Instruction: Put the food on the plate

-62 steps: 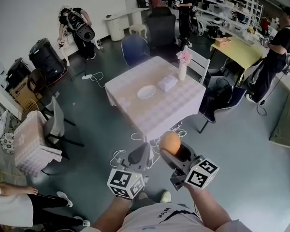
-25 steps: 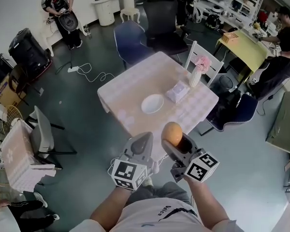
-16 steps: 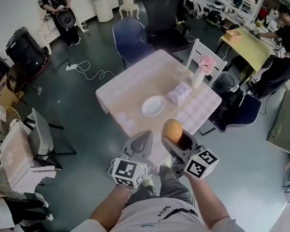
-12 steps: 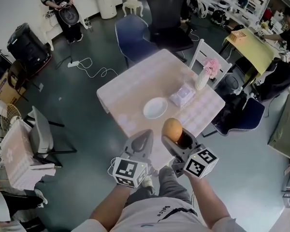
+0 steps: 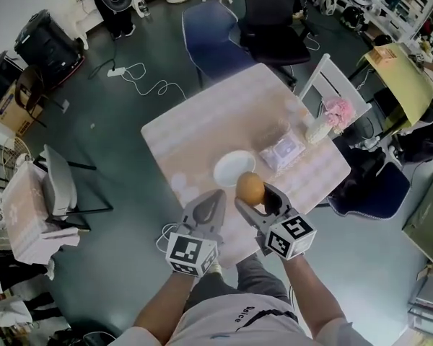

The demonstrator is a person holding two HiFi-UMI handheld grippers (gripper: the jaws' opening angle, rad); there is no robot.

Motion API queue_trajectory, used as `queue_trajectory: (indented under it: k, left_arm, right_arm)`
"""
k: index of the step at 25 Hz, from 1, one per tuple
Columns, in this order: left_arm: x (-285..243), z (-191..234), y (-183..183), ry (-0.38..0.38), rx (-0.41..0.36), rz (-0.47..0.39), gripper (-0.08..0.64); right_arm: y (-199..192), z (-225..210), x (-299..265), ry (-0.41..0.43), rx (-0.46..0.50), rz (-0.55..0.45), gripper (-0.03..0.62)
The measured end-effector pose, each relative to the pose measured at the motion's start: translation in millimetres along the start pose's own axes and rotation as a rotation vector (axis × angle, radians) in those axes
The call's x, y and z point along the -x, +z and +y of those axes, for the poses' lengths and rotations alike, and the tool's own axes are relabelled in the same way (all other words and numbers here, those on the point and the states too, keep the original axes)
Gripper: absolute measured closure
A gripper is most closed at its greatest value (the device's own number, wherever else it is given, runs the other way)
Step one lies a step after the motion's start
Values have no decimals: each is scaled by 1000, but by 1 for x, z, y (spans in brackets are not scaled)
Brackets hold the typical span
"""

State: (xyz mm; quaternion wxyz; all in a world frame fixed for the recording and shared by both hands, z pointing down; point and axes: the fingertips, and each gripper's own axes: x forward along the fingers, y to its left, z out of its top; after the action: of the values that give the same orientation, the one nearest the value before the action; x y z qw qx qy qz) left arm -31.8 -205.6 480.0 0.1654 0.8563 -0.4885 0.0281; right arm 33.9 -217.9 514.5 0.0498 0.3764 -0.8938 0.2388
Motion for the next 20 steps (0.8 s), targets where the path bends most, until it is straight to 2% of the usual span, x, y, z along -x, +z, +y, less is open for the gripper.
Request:
queue_trajectory:
  k: [7,15,20]
  left_arm:
    - [-37,23,-19,79,18,36,554]
    - [-52,46,-52,100,50,79,554]
    - [-59,54,-81,94,67,99,554]
  right_arm:
    - [-31,-43,-40,49,17,114,268]
    - [-71,-75,-76,-2,72,208,268]
    - [-96,-82,-90,-38,142,283,268]
